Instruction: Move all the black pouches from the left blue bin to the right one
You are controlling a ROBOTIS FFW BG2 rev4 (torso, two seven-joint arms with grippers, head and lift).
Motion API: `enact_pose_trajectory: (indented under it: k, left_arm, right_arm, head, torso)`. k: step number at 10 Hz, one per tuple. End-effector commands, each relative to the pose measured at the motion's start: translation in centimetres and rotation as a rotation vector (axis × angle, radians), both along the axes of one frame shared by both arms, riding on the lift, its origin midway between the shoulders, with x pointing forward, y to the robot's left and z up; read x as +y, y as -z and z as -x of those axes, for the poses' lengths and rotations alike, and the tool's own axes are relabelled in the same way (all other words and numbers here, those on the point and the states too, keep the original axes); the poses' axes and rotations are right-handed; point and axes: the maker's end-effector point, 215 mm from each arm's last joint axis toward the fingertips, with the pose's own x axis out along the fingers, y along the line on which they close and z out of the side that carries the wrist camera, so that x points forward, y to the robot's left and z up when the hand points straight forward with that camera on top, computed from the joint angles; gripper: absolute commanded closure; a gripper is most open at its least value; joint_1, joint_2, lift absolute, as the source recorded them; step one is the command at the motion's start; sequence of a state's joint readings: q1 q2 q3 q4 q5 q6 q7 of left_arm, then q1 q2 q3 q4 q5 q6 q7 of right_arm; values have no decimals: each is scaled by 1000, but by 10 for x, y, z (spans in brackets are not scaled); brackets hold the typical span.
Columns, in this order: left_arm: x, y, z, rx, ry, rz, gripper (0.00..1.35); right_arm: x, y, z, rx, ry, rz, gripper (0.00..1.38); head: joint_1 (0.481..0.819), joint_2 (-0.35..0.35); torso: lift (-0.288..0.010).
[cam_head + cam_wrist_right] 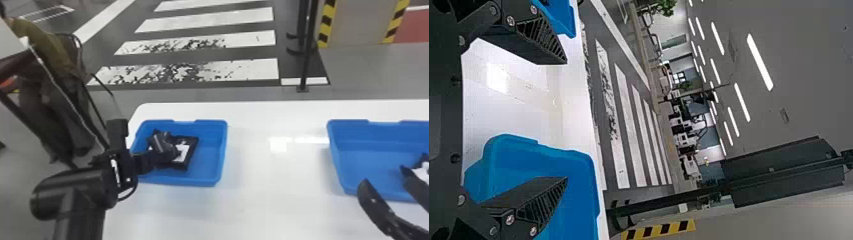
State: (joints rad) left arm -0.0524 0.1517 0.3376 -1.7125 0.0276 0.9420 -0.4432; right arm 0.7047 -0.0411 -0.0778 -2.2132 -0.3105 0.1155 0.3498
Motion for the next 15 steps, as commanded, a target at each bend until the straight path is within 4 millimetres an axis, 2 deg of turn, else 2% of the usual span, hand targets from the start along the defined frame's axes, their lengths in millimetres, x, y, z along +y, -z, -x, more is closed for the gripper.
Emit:
enact_pose_trajectory:
  k: [1,2,3,5,6,8,9,10,13,15]
  left_arm:
    - [-1,2,1,-9,3,7,1003]
    - [-5,0,-2,-38,19,-11,1208]
    - [-8,-10,-3,-66,37,-24,1211]
    - [-16,-53,7,-147,68,-79,1211]
    - [-29,-75,17,-191,93,-76,1211]
    - [-79,-101,32,-255,188,-1,1211]
    - [-113,-110,39,-287,246,65,1211]
    - [-145,-120,47,-304,306,101,1211]
    - [-233,-124,65,-311,462,221,1211]
    - [-283,-127,81,-300,556,290,1211]
  right_arm:
    - [1,2,0,7,-2,-7,205]
    - [1,3,1,9,-2,-9,205]
    - [1,4,2,13,-4,-13,208]
    - [3,2,1,11,-11,-19,213]
    - [6,2,1,13,-17,-29,214]
    - [17,-12,-4,-9,-51,-47,214]
    - [29,-23,-7,-21,-79,-92,214]
    - [52,-26,-10,-1,-139,-155,213]
    - [99,-36,-23,9,-256,-273,214]
    - [115,-42,-31,-2,-299,-300,214]
  head:
    - [695,229]
    - [695,228]
    - [695,227]
    - [695,220]
    - [695,218]
    - [695,204]
    - [695,180]
    - [695,153]
    - [695,104]
    - [695,62]
  torso:
    - [-140]
    - [-140]
    - [-140]
    - [-140]
    - [-140]
    - [-140]
    - [-140]
    - [-140]
    - [-140]
    - [-140]
